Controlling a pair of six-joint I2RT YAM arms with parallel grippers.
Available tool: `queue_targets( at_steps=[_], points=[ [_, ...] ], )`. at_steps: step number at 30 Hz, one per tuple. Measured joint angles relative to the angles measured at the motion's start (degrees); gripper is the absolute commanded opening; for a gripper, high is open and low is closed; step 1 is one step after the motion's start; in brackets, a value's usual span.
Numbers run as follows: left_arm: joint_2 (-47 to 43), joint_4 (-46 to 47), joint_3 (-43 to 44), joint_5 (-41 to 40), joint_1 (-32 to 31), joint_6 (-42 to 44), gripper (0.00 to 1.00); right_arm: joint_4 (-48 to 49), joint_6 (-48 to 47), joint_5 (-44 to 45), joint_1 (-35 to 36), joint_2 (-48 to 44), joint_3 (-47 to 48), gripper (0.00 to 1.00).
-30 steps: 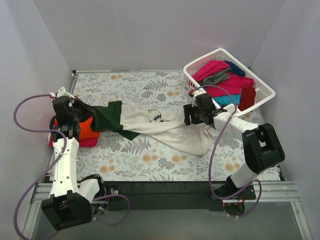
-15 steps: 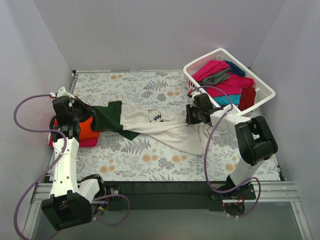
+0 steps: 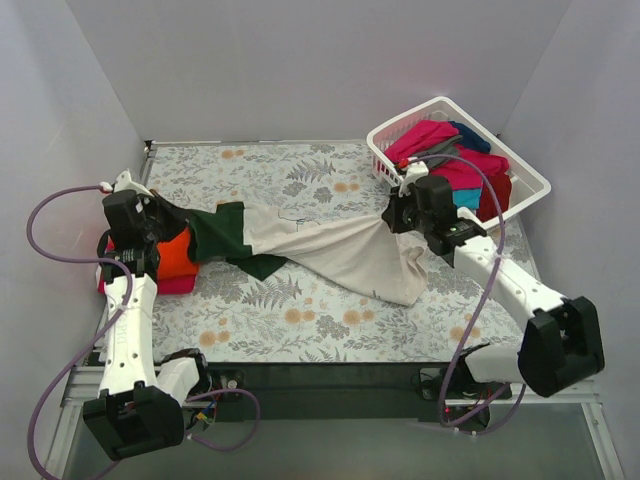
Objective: Fold and stack the t-shirts
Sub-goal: Flatten the tshirt out
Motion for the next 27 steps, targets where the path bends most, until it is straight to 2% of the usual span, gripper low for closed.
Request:
queue_targets(
  at_steps=[4,8,13,21,27],
  points=[
    [0.07,-0.46,3.89,1.51,0.00,-0.74,0.00,-2.36,-1.20,1.18,-0.02,-8.92,1.27,0.01],
    [0.63,-0.68,12.33,1.88,0.00,-1.51,0.00,-6.19,-2.86,3.30,-0.02,-13.51,6.97,0.01],
    [2.58,-1.53,24.44,3.13,0.02,-2.60,0.00,-10.58,-5.46,5.05,-0.02,-14.67,19.56,0.01],
    [10.38,-6.10,49.37,7.28,0.13,-3.74,0.00,-17.07,-8.74,4.57,-0.02,-14.32,40.87,0.01],
    [12.15,-11.30,64.94,10.84,0.22,-4.28,0.00,-20.87,-10.10,1.07,-0.02,-17.35,48.85,0.01]
  ],
)
